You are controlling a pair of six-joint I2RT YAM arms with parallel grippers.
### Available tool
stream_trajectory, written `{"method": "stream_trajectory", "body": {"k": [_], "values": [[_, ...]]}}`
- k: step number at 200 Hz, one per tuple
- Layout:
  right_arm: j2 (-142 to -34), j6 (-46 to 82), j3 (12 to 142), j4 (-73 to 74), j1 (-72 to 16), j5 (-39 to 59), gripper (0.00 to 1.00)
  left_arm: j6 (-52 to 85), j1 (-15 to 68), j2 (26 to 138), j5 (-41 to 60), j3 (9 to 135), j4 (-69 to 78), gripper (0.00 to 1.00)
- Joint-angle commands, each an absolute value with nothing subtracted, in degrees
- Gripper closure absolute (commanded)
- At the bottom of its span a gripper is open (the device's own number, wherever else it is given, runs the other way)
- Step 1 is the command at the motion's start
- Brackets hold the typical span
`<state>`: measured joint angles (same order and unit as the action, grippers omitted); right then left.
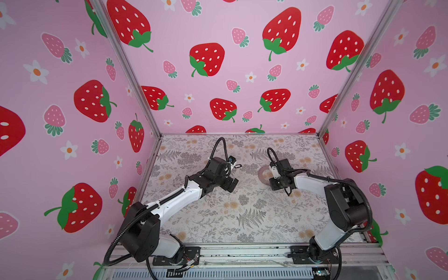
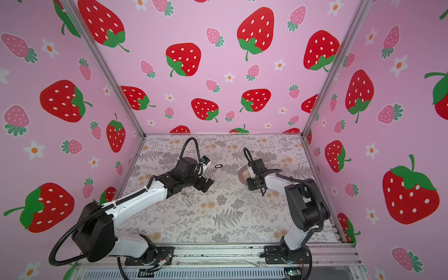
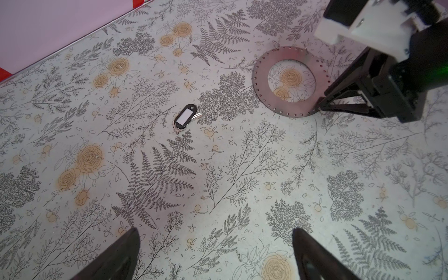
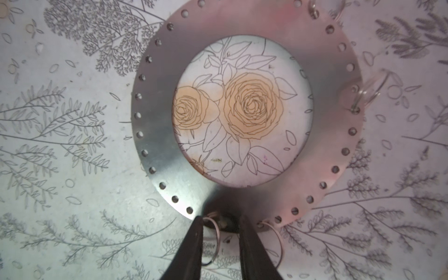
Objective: Put the keys on the keyring
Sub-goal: 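Close the right gripper on the near edge of the metal ring plate, then lift the ring plate with the right gripper toward the left gripper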
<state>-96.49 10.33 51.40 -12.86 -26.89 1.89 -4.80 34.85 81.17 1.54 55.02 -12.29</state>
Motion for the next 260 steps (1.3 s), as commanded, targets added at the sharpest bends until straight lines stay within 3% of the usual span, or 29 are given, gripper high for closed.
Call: {"method": "stream_trajectory", "body": {"k": [1, 98, 150, 166, 260], "values": [[-98.0, 11.2, 51.2, -15.1, -27.2, 1.7, 0.73, -5.8, 35.3, 81.2, 0.9, 57.3, -13.3, 0.00], [-96.5, 9.8, 52.3, -16.0, -28.2, 3.2, 0.88, -6.0, 35.3, 81.9, 0.7, 57.8, -12.9, 0.00], [-95.7, 5.8, 54.7, -17.9, -30.0, 0.4, 0.94, -5.6, 35.5, 81.5, 0.8, 57.8, -12.3, 0.00], [-95.5, 3.8, 55.9, -18.7, -30.9, -1.2, 1.00, -5.5, 35.5, 81.3, 0.8, 57.8, -11.9, 0.00], [-85.4, -14.8, 57.1, -16.6, -32.2, 0.9, 1.00, -5.4, 35.5, 76.6, -2.9, 52.7, -7.0, 0.01]]}}
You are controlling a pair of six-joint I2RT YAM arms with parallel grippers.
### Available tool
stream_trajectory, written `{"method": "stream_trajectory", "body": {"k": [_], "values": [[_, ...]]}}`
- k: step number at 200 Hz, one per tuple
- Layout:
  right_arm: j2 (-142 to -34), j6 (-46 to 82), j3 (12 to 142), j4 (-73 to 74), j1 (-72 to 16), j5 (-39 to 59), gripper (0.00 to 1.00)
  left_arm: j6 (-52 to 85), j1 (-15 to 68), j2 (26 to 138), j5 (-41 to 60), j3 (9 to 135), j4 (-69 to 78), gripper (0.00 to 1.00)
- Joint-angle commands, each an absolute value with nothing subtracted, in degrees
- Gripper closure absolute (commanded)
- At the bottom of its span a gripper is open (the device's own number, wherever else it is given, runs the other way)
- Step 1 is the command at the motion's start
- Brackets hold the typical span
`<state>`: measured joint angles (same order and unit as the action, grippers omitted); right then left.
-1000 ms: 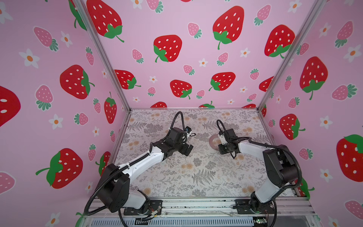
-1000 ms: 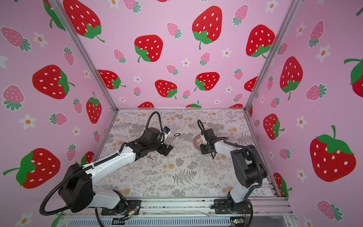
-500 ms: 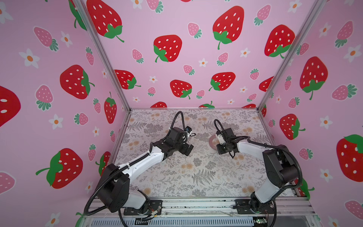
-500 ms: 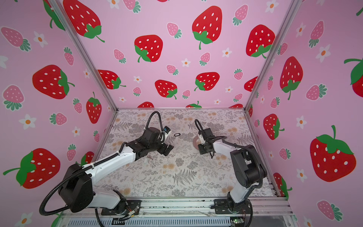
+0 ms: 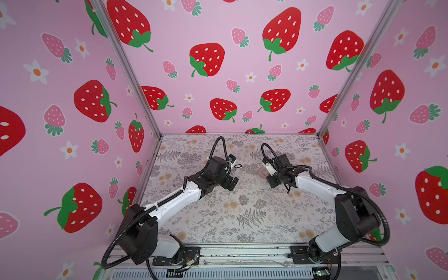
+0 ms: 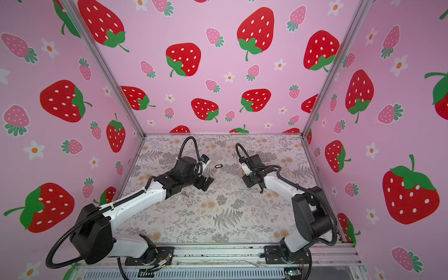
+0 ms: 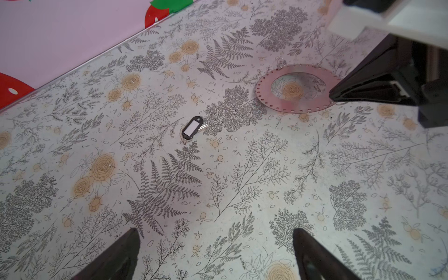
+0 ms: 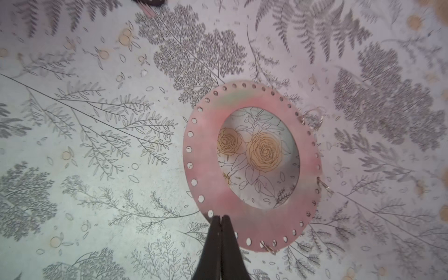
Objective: Put the keys on the keyring
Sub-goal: 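Lift the ring plate with the right gripper toward the left gripper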
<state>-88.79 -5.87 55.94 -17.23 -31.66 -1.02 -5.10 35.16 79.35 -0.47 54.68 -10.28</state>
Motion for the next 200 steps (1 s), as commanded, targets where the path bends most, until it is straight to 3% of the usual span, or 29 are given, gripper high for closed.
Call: {"method": "stream_trajectory", "body": {"k": [1, 52, 105, 200], "values": [[-85.1, -15.3, 57.1, -16.4, -32.2, 1.1, 1.00, -5.4, 35.5, 76.5, -3.0, 52.6, -6.8, 0.01], [-78.7, -29.6, 51.2, -8.8, -32.3, 11.0, 1.00, -9.2, 35.6, 69.9, -5.8, 43.4, 3.6, 0.04], [-70.7, -40.9, 42.5, 2.9, -32.2, 25.8, 1.00, -21.3, 37.5, 62.5, 2.7, 34.6, 12.0, 0.17], [-70.2, -51.9, 42.6, 4.6, -33.4, 47.1, 1.00, -26.3, 40.6, 59.8, 10.0, 33.4, 12.7, 0.35]]}}
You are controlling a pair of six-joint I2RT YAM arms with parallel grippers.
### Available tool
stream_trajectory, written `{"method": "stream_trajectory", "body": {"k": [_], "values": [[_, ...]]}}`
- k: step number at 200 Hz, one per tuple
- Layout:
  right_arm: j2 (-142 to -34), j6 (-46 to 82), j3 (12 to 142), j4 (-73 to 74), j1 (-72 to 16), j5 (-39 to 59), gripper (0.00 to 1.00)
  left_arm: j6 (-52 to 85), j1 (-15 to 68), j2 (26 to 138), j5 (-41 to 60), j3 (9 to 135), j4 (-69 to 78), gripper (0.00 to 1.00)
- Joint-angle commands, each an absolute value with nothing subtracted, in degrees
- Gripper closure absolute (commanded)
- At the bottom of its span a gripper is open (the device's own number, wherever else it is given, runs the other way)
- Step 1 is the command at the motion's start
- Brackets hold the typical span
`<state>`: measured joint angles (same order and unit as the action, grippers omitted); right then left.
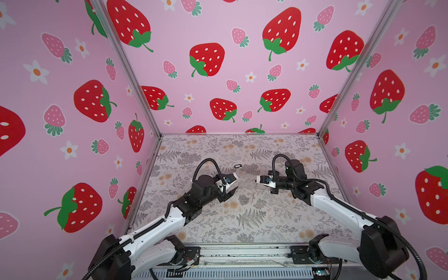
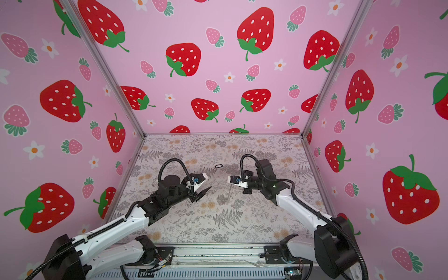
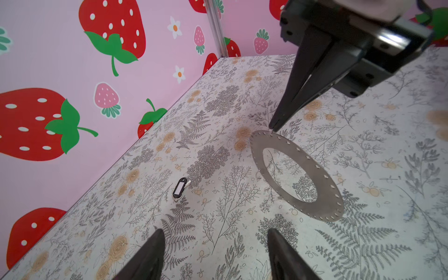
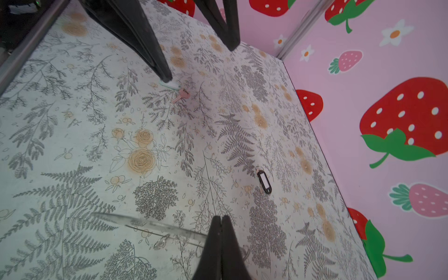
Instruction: Put the keys on the keyring
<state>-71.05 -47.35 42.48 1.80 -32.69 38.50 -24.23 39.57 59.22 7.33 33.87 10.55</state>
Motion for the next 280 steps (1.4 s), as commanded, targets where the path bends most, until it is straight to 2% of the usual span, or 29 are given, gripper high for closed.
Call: {"method": "stream_trajectory", "body": {"k": [1, 48, 86, 147, 220, 233, 280], "values": [[-70.2, -51.9, 42.6, 4.7, -33.4, 47.2, 1.00, -26.3, 40.6, 59.9, 10.0, 33.4, 12.9, 0.35], [-71.2, -49.6, 39.9, 9.7, -34.1, 53.0, 1.00, -25.5, 43.0, 65.9, 10.3, 32.4, 20.7, 0.46], [-71.6, -47.9, 38.2, 11.6, -34.5, 54.3, 1.00, -23.8, 44.1, 69.4, 11.1, 32.1, 25.8, 0.50], [-72.2, -46.7, 37.3, 12.1, -34.8, 55.0, 1.00, -23.5, 46.0, 70.5, 15.1, 31.6, 26.1, 0.60], [-72.3, -46.7, 36.9, 11.9, -34.9, 54.2, 1.00, -24.2, 46.6, 75.0, 16.0, 34.3, 26.5, 0.63], [-72.3, -46.7, 36.7, 11.8, -35.0, 54.3, 1.00, -24.3, 46.7, 75.9, 16.1, 35.0, 26.3, 0.68], [-71.9, -46.8, 35.8, 11.6, -35.2, 53.8, 1.00, -24.3, 47.0, 76.6, 16.0, 35.5, 27.2, 0.68]]}}
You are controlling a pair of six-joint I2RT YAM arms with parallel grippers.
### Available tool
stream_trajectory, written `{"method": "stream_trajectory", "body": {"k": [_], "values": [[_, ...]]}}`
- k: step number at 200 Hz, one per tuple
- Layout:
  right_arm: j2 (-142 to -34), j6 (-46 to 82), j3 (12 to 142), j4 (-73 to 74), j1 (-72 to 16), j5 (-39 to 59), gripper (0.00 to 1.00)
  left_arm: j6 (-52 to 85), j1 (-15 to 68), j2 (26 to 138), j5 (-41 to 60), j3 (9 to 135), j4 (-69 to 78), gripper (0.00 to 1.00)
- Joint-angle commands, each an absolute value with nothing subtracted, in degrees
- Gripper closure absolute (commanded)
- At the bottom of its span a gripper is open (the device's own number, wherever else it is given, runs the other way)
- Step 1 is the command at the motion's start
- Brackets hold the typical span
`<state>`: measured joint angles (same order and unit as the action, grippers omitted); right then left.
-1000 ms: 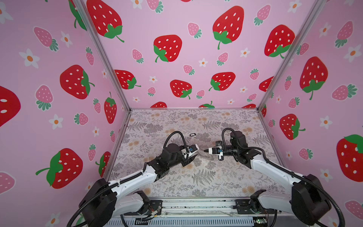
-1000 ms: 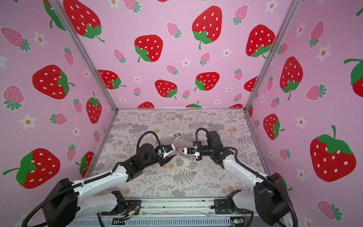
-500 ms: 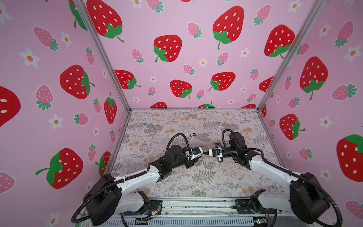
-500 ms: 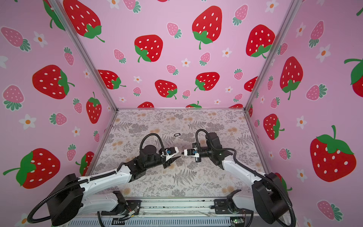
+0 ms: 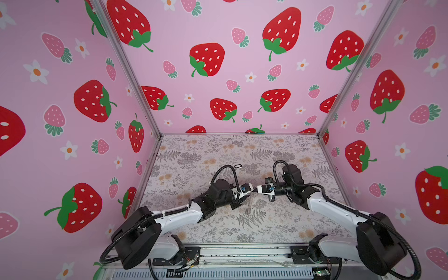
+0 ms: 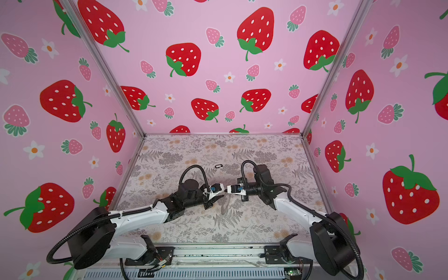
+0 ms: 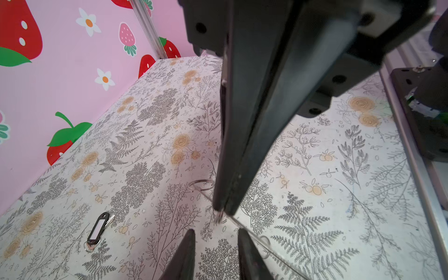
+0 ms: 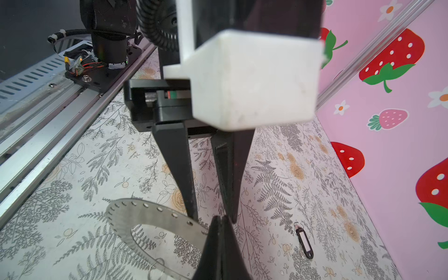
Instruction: Put the keys on the keyring
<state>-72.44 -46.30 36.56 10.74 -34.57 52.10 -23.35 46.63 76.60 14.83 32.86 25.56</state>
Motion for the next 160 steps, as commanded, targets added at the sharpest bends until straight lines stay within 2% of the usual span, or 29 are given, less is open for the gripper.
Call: {"method": "stream_trajectory", "body": {"k": [1, 65, 133, 139, 160], "values": [[-71.9, -46.9, 35.8, 11.5, -35.2, 53.7, 1.00, -24.3, 47.0, 76.6, 16.0, 35.6, 27.2, 0.68], [-72.3, -47.1, 36.0, 11.3, -35.2, 53.8, 1.00, -24.8, 47.6, 76.3, 16.9, 36.4, 26.7, 0.71], [-72.6, -47.2, 36.0, 11.3, -35.6, 53.0, 1.00, -26.3, 48.1, 75.9, 17.2, 36.8, 24.7, 0.93], [-72.2, -47.1, 36.1, 11.2, -35.7, 52.1, 0.93, -26.7, 48.1, 75.7, 17.0, 36.9, 24.2, 1.00], [-69.4, -47.6, 35.6, 11.6, -35.6, 47.0, 0.77, -28.7, 48.4, 74.7, 16.0, 36.5, 22.9, 1.00]]}}
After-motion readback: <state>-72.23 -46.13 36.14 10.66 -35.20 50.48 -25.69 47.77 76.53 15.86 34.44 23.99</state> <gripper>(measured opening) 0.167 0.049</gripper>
